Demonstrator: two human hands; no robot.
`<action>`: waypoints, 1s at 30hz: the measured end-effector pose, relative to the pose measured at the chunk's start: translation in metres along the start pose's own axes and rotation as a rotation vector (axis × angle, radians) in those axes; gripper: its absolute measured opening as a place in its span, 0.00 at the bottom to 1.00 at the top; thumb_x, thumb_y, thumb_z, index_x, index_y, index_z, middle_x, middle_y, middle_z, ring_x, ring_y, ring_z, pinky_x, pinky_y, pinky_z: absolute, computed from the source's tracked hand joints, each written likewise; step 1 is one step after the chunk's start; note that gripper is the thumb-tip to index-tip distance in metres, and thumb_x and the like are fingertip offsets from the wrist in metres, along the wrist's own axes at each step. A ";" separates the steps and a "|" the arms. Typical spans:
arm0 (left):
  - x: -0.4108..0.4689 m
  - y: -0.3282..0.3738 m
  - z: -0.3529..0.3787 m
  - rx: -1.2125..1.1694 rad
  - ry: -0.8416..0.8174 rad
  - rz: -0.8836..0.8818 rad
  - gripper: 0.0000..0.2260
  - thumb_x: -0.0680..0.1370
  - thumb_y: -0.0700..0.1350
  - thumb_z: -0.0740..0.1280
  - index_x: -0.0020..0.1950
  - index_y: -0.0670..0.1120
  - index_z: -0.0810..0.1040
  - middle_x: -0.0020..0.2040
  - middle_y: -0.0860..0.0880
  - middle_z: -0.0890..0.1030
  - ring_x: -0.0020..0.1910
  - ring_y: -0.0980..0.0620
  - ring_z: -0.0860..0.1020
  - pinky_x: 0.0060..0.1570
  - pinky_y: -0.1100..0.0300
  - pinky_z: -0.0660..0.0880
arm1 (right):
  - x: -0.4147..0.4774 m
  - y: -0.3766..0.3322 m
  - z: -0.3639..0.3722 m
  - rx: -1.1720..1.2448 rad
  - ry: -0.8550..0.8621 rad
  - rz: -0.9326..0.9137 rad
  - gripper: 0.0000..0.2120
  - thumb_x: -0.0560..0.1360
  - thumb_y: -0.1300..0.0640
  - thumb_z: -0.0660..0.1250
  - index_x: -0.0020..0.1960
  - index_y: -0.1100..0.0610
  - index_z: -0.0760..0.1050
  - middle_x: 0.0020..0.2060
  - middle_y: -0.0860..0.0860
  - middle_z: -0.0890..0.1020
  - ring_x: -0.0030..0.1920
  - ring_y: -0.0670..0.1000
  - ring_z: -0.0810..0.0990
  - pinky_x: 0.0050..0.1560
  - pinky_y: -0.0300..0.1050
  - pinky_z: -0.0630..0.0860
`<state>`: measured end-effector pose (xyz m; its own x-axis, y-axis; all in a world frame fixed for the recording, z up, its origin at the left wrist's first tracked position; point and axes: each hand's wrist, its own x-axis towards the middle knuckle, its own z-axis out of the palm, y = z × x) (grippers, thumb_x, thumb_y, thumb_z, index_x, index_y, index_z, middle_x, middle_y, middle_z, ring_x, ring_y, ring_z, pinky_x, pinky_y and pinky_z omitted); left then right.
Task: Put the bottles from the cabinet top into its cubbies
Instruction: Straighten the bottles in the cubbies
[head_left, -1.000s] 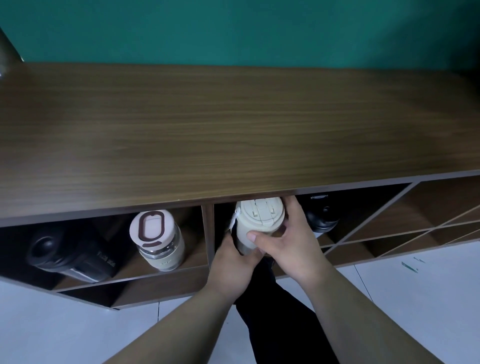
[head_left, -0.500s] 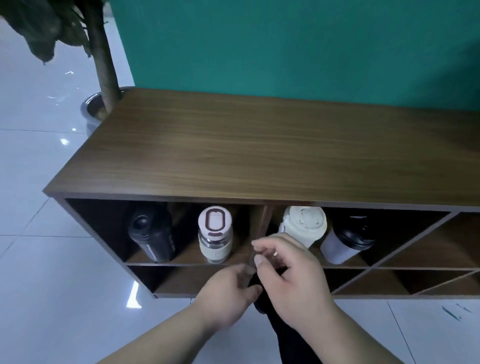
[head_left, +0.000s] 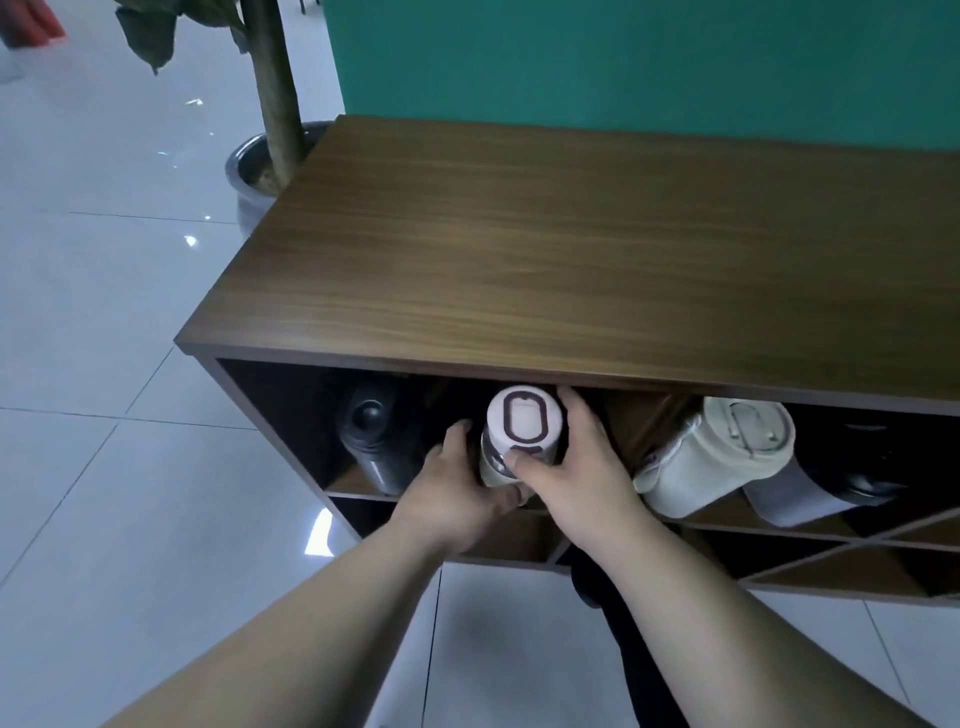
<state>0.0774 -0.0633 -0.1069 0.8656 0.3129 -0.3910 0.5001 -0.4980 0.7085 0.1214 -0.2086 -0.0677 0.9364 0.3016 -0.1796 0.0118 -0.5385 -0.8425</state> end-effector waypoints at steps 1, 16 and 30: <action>0.001 -0.002 0.000 0.004 -0.013 0.021 0.50 0.59 0.68 0.72 0.77 0.56 0.59 0.69 0.49 0.76 0.64 0.49 0.79 0.62 0.49 0.78 | 0.004 0.001 0.002 0.000 -0.004 0.005 0.31 0.69 0.53 0.77 0.65 0.36 0.69 0.64 0.41 0.75 0.64 0.43 0.75 0.62 0.40 0.70; 0.006 -0.012 -0.002 -0.100 -0.076 0.098 0.32 0.63 0.66 0.69 0.67 0.63 0.71 0.58 0.60 0.85 0.57 0.59 0.83 0.61 0.51 0.79 | 0.008 0.002 0.016 -0.002 0.022 0.038 0.31 0.64 0.39 0.71 0.66 0.36 0.68 0.60 0.41 0.81 0.60 0.45 0.81 0.63 0.51 0.78; -0.004 -0.003 0.005 -0.054 -0.013 0.071 0.30 0.63 0.67 0.64 0.64 0.62 0.69 0.56 0.59 0.85 0.55 0.55 0.82 0.52 0.55 0.79 | 0.011 0.008 0.012 0.044 -0.017 0.019 0.29 0.62 0.39 0.70 0.63 0.35 0.69 0.57 0.40 0.83 0.59 0.45 0.82 0.62 0.55 0.78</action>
<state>0.0725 -0.0675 -0.1101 0.8994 0.2678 -0.3455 0.4352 -0.4744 0.7652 0.1280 -0.1997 -0.0824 0.9302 0.3052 -0.2041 -0.0217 -0.5093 -0.8603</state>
